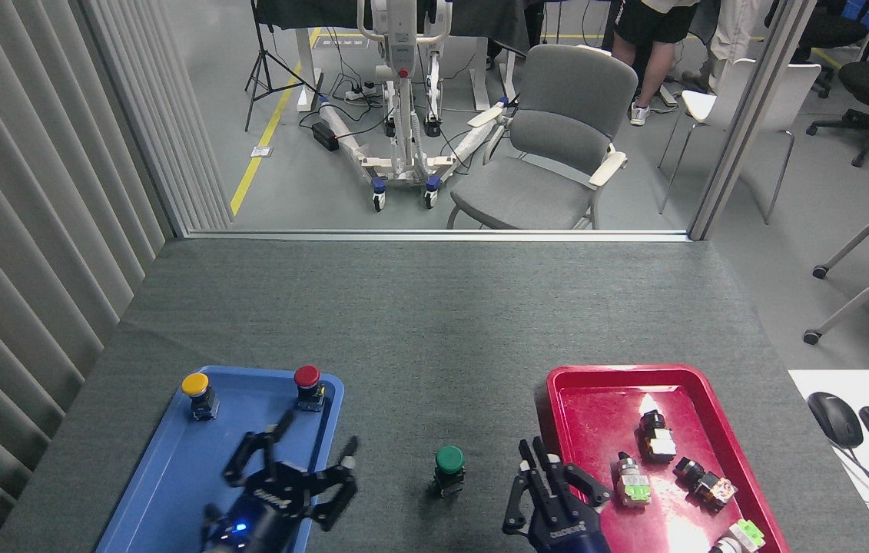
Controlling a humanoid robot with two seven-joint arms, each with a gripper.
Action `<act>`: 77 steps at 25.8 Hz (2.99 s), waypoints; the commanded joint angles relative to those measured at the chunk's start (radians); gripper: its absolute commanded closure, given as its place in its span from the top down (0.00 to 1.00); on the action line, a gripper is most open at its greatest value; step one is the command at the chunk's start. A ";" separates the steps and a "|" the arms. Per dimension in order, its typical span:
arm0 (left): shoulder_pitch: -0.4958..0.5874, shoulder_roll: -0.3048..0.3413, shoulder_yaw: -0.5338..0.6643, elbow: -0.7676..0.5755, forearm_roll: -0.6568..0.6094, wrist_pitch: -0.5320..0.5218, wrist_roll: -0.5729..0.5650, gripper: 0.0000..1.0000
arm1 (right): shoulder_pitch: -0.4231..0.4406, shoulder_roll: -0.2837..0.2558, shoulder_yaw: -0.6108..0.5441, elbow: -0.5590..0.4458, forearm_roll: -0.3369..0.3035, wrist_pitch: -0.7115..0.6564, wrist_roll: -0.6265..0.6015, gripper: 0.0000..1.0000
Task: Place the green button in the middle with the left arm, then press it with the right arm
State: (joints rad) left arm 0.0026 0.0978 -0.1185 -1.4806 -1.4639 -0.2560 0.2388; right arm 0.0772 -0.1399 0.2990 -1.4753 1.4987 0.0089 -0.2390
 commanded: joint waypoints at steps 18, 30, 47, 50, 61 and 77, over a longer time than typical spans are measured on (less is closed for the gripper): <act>0.108 0.005 0.309 -0.003 0.004 0.047 0.004 0.99 | -0.215 0.074 0.233 0.420 -0.003 0.120 -0.006 0.00; 0.108 0.005 0.342 0.011 0.008 0.035 0.005 0.99 | -0.212 0.066 0.216 0.208 -0.110 0.303 -0.092 1.00; 0.102 0.007 0.342 0.031 0.010 0.035 0.002 0.99 | -0.070 -0.075 -0.130 0.130 -0.118 0.172 -0.085 1.00; 0.091 0.007 0.341 0.037 0.011 0.034 0.002 0.99 | -0.016 -0.090 -0.173 0.082 -0.120 0.123 -0.085 1.00; 0.092 0.007 0.341 0.039 0.011 0.035 0.002 0.99 | 0.095 -0.075 -0.248 0.013 -0.104 0.065 -0.085 1.00; 0.091 0.007 0.341 0.040 0.051 0.032 0.004 0.99 | 0.121 -0.072 -0.251 -0.040 -0.097 0.076 -0.092 1.00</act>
State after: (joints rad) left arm 0.0928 0.1020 0.2224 -1.4392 -1.4186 -0.2138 0.2406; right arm 0.1969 -0.2120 0.0479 -1.5113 1.4018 0.0855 -0.3248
